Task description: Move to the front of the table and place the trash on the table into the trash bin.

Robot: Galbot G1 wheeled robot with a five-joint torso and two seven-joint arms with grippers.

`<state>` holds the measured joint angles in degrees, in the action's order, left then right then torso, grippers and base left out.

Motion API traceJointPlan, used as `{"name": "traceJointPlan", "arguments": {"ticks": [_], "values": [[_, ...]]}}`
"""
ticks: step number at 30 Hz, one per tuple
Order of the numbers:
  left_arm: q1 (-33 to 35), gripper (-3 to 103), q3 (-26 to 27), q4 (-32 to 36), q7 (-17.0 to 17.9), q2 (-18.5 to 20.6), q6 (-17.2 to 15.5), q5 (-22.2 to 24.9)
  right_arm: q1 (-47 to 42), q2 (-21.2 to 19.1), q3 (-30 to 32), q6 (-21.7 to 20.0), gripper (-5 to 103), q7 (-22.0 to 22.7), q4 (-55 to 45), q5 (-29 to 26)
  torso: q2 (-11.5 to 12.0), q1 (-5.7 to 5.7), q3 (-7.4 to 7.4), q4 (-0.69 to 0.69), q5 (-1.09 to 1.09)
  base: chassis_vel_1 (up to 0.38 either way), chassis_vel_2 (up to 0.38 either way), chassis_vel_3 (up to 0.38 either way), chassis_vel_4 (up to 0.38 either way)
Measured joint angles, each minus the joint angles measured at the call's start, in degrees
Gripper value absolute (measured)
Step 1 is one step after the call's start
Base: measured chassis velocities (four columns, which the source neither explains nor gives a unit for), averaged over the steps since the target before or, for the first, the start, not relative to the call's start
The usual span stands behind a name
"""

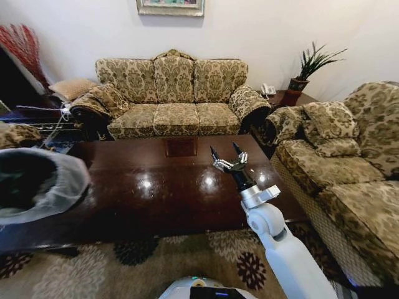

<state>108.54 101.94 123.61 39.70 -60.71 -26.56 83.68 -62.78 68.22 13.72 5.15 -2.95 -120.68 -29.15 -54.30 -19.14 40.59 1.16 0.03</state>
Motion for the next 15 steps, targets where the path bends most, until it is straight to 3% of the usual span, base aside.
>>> {"name": "traceJointPlan", "arguments": {"ticks": [4,6,7,10,15], "values": [[-1.01,0,1.08,-1.73,2.39,-2.82,2.24,0.22,0.06,0.33,-0.08,1.35,100,0.09,0.96,-0.02,0.0,-0.03,0.01,-0.01,-0.01,0.335,-0.338,-0.309,0.36],[-1.88,0,1.35,-3.52,5.06,-5.71,5.45,-0.05,-0.32,0.63,0.06,2.24,100,0.47,1.83,-0.08,-0.04,0.05,-0.03,0.06,-0.09,0.284,-0.252,-0.2,0.265],[-1.88,0,1.35,-3.52,5.06,-5.71,5.45,-0.05,-0.32,0.63,0.06,2.24,100,0.47,1.83,-0.08,-0.04,0.05,-0.03,0.06,-0.09,0.247,-0.168,-0.179,0.229],[-3.7,0,0.01,-7.55,8.72,-7.24,9.49,-1.46,-1.44,0.58,1.12,2.68,100,0.48,2.48,-0.11,-0.06,0.06,-0.03,0.04,0.0,0.161,-0.127,-0.151,0.153],[-5.48,0,-2.73,-13.3,10.49,-8.28,12.31,-1.8,-2.66,0.42,2.82,2.93,100,0.26,2.92,-0.13,-0.01,-0.04,0.02,0.01,-0.07,0.021,-0.037,-0.038,0.073]]}}
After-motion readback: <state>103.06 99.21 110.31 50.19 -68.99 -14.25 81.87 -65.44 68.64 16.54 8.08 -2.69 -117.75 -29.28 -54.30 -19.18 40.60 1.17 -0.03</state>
